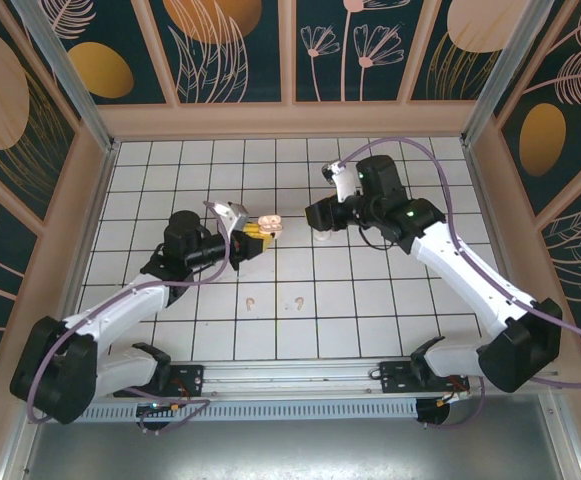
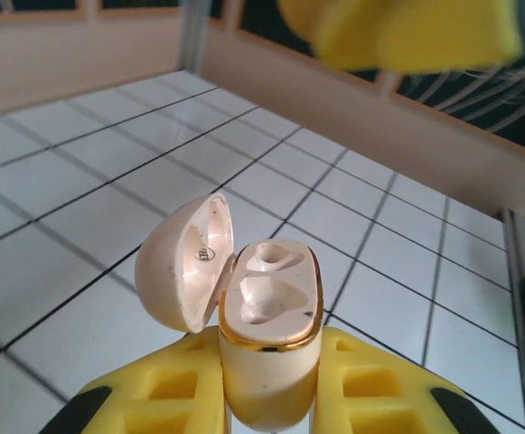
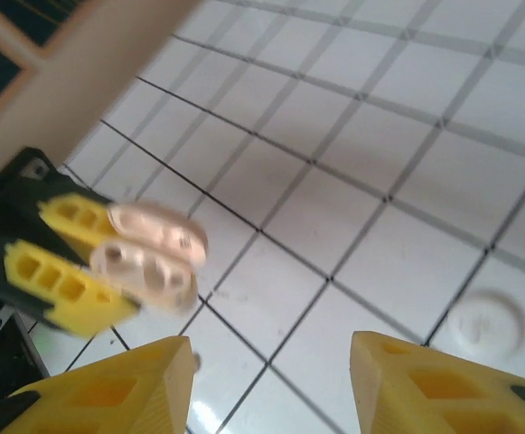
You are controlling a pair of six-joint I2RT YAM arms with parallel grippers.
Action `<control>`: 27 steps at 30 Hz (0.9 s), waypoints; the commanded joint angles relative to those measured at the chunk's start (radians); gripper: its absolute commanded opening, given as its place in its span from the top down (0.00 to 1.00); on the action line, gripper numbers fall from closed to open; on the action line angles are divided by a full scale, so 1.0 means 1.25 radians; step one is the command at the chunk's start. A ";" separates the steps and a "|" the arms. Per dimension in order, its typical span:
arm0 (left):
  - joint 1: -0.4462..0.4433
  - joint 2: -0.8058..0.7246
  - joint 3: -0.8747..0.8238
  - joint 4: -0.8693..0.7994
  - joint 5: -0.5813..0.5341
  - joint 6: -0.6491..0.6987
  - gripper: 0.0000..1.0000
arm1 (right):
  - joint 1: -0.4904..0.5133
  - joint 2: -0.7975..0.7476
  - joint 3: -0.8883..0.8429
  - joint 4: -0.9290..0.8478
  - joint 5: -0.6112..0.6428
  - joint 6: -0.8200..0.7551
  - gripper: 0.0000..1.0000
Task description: Insert wireless bluetooth earbuds into charging case
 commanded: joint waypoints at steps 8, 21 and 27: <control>0.046 0.023 -0.066 0.147 -0.095 -0.155 0.82 | 0.156 0.104 -0.093 -0.232 0.145 0.460 0.54; 0.049 0.043 -0.057 0.156 -0.084 -0.159 0.82 | 0.271 0.264 -0.137 -0.122 0.083 0.609 0.57; 0.052 0.026 -0.056 0.147 -0.071 -0.154 0.82 | 0.283 0.336 -0.121 -0.098 0.076 0.591 0.59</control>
